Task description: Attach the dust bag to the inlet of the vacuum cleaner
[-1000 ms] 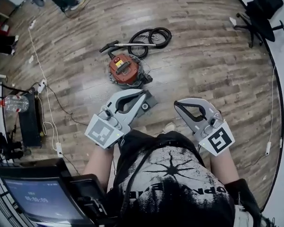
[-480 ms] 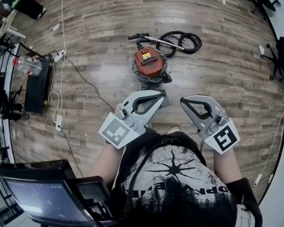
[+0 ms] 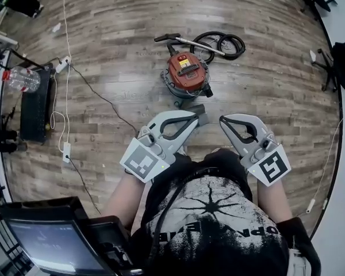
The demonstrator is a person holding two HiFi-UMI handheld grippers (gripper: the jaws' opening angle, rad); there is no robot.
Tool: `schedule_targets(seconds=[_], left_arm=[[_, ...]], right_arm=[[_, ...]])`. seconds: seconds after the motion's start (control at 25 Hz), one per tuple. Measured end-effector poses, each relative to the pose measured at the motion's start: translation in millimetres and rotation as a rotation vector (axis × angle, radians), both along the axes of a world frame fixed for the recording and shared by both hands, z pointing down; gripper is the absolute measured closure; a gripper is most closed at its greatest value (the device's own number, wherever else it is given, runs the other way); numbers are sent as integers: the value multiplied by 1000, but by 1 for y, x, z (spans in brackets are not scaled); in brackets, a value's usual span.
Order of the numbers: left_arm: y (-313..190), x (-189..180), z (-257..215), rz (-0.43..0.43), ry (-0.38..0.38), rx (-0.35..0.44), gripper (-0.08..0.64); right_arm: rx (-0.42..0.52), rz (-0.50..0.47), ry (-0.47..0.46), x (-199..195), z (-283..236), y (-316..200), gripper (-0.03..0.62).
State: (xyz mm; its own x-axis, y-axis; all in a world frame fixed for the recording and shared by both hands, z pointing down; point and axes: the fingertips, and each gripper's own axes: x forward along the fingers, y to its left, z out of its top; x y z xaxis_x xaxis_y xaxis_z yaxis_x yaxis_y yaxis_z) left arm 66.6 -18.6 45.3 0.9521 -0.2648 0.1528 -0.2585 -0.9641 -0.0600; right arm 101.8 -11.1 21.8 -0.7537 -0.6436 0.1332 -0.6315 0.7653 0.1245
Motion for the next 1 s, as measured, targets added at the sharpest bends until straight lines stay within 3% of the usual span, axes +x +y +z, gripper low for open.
schedule_targets(seconds=[0.36, 0.64, 0.84, 1.0], left_arm=[[-13, -25, 7, -106, 20, -47, 557], [-22, -1, 34, -223, 2, -117, 557], [-38, 22, 82, -321, -40, -168, 557], [-51, 39, 142, -339, -47, -185, 557]], right_arm=[[-28, -103, 37, -22, 1, -26, 588], [-86, -197, 32, -1, 33, -35, 588], [-156, -296, 98, 24, 120, -42, 588], [-234, -391, 289, 35, 235, -46, 572]])
